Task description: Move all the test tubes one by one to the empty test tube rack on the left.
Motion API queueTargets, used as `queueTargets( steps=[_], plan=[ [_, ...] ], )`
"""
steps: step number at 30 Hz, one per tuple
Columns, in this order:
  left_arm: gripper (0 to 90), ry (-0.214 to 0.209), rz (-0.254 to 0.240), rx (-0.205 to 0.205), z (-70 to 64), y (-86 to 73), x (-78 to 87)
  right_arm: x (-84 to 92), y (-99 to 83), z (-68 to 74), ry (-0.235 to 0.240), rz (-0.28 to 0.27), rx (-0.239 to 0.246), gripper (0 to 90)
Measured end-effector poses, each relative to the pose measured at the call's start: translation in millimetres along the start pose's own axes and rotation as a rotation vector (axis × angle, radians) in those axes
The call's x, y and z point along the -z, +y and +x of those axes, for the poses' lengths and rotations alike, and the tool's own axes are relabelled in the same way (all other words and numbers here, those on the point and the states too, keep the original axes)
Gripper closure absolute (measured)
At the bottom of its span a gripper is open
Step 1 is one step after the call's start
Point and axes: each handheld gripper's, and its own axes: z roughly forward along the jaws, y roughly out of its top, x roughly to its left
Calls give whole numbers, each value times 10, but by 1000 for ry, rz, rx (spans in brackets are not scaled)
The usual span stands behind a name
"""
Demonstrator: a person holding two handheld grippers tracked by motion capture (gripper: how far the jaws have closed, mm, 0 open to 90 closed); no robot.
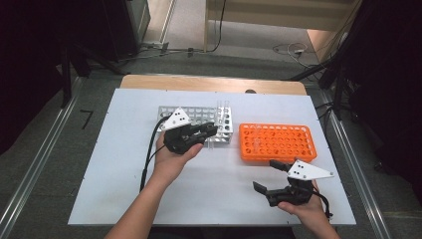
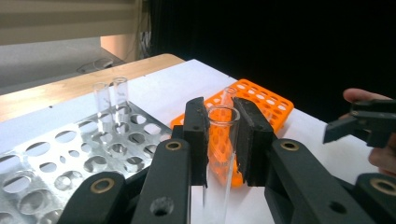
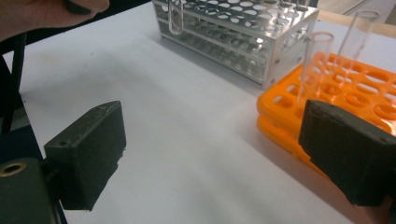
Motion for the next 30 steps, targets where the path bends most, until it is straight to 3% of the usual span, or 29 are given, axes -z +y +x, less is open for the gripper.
queueTargets(
  steps=[14,30],
  plan=[
    [762,31,-21,17,234,94,-158,206,-179,-85,-15,27,-11,60],
    [761,82,-32,39,492,225,-347,203,-188,-138,-28,30,-19,64]
  ],
)
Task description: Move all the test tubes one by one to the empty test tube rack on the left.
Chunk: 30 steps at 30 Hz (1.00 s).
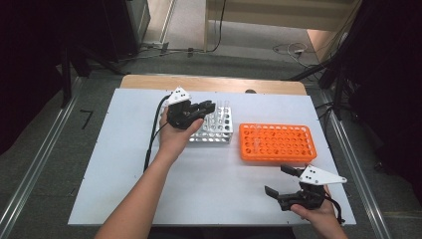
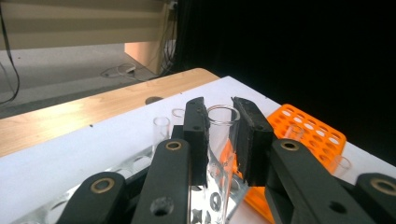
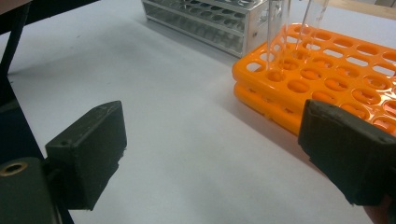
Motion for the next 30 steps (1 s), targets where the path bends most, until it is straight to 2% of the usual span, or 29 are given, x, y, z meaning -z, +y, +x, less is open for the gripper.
queueTargets(
  steps=[11,15,18,22,30],
  plan=[
    [762,33,-9,5,122,134,-143,32,22,-9,0,-15,-8,68],
    [761,31,-22,9,181,143,-198,41,25,-19,-3,-25,-14,84],
    [761,47,-12,-7,217,159,-247,42,24,-25,-1,-27,-16,84],
    [761,63,-14,2,272,180,-306,37,18,-33,-3,-23,-18,84],
    [761,81,-17,-4,311,160,-454,29,15,-34,2,-21,-17,84]
  ],
)
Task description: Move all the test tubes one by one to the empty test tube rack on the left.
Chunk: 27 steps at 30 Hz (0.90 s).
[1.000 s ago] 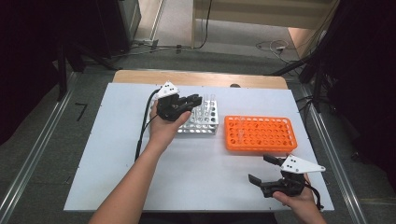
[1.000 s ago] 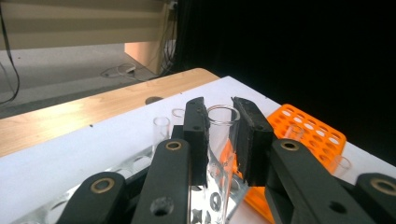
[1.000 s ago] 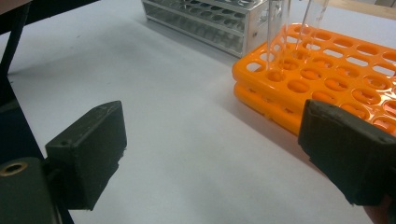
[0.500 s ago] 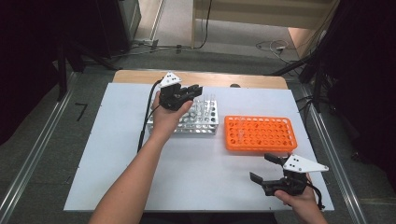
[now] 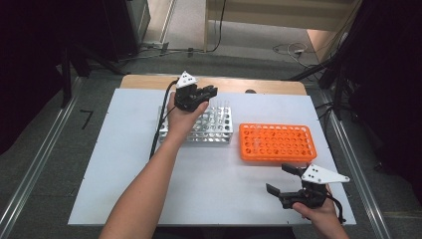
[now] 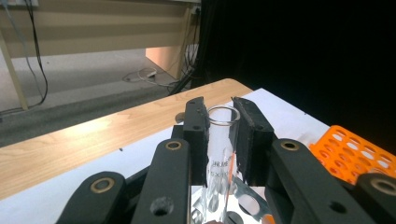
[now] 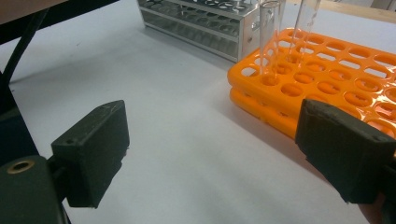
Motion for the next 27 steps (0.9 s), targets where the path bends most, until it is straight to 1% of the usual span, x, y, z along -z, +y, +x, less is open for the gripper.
queueTargets(
  steps=[3,6,8,11,15,18,23,27],
  plan=[
    [761,21,-1,5,25,-16,-51,5,2,-2,1,-4,1,84],
    [761,38,14,1,50,-35,-98,12,1,-5,0,-4,-3,84],
    [761,44,12,4,58,-48,-122,15,-1,-11,0,-5,-2,84],
    [761,49,23,-1,59,-66,-153,19,-2,-18,-1,-7,-5,84],
    [761,68,66,-15,49,-104,-195,19,-4,-21,-3,-6,-5,84],
    [760,80,100,-9,44,-128,-223,18,-3,-22,-2,-5,-4,84],
    [759,95,129,-21,12,-145,-246,15,-2,-19,-3,-6,-4,84],
    [758,99,155,-28,-11,-149,-245,15,-3,-20,-2,-5,-3,84]
  ],
)
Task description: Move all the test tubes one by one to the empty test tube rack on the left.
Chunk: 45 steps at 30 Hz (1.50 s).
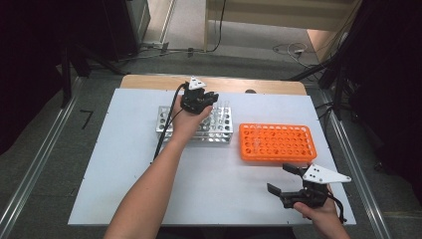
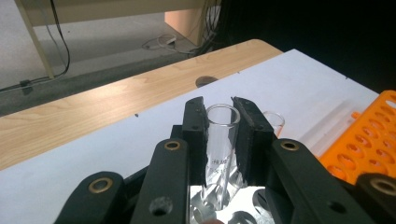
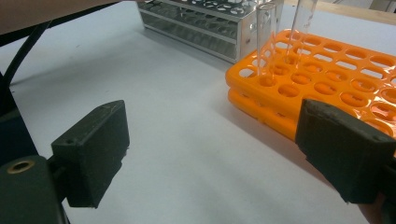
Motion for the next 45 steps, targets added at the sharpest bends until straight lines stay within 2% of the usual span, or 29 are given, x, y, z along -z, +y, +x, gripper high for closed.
queueTargets(
  steps=[4,7,14,19,22,23,25,30,35,39,42,45],
  plan=[
    [754,-2,20,10,4,-3,-3,-1,3,3,0,-1,-2,84],
    [750,-6,54,27,17,-15,-8,-2,6,7,2,-1,0,84],
    [737,-15,81,46,26,-23,-14,-7,6,11,1,4,2,84],
    [698,-12,78,58,39,-16,4,-14,4,11,0,6,2,84],
    [645,-24,73,55,21,-9,22,-16,4,6,-2,5,3,84],
    [609,-23,71,49,11,-6,33,-16,4,5,-2,5,2,84],
    [518,-46,48,55,5,-8,56,-17,5,6,-2,6,2,84],
    [303,-75,16,92,6,-26,124,-19,9,8,-1,5,-1,85],
    [143,-75,0,84,-24,-54,228,-26,7,4,-2,5,-2,86],
    [58,-100,-4,91,-36,-87,325,-35,13,5,-3,7,-4,88],
    [6,-120,-4,79,-61,-115,408,-46,18,1,-2,6,-3,89],
    [0,-137,-19,77,-92,-136,502,-59,25,3,-5,7,-5,89]
  ],
)
